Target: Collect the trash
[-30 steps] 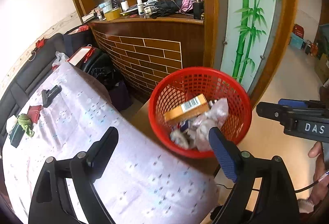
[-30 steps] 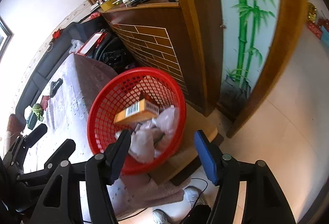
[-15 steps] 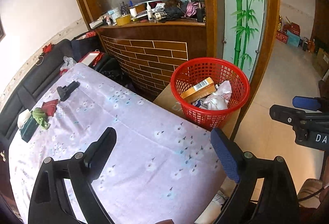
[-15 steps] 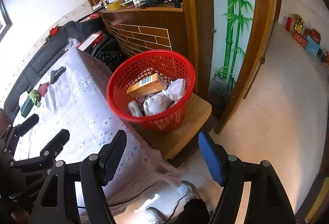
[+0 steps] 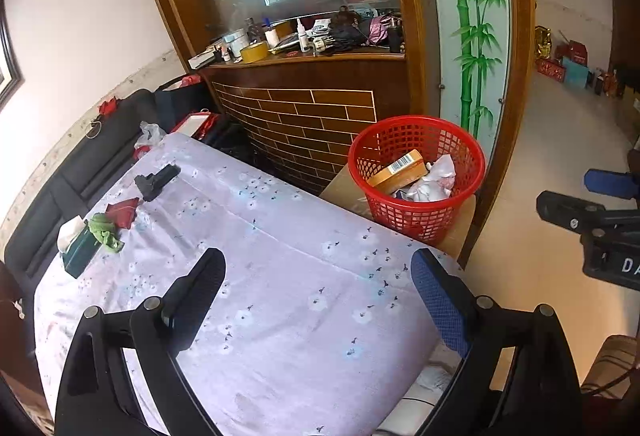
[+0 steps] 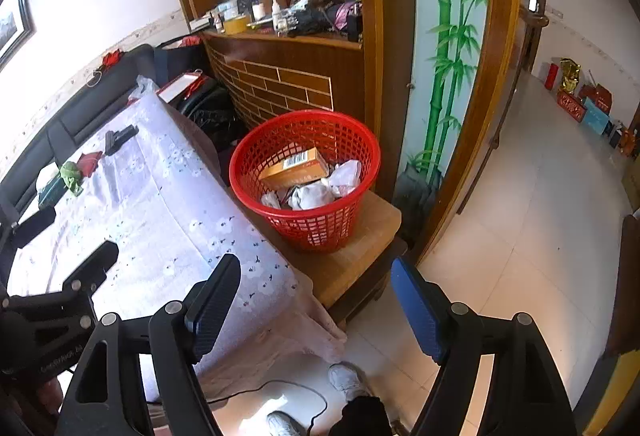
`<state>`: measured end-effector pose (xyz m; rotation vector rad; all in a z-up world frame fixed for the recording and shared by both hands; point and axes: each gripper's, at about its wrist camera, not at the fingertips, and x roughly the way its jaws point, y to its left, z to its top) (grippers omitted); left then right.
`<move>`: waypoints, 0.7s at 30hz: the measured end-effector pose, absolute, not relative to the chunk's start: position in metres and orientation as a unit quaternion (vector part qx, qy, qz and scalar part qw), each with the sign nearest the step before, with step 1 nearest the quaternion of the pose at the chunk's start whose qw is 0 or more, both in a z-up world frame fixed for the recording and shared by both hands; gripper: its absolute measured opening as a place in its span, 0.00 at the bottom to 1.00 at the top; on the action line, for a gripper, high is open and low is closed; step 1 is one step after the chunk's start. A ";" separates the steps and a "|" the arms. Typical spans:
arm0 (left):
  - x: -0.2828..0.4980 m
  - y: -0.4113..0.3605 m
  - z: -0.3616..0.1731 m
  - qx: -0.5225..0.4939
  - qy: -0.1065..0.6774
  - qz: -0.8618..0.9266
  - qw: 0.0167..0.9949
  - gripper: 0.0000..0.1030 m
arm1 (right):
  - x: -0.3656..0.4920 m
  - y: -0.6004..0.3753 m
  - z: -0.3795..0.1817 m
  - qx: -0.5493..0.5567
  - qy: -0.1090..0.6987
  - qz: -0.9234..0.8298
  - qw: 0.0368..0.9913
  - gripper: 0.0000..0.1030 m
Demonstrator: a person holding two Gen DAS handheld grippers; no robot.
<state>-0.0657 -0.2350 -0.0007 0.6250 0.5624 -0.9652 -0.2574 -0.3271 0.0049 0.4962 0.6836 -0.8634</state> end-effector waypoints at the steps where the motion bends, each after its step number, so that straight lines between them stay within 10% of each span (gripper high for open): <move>1: -0.066 -0.236 -0.001 0.291 0.262 -0.451 0.802 0.90 | -0.259 -0.326 0.006 0.232 0.319 -0.408 0.823 0.80; 21: -0.059 -0.248 0.013 0.232 0.250 -0.453 0.824 0.90 | -0.264 -0.348 0.030 0.207 0.264 -0.430 0.838 0.82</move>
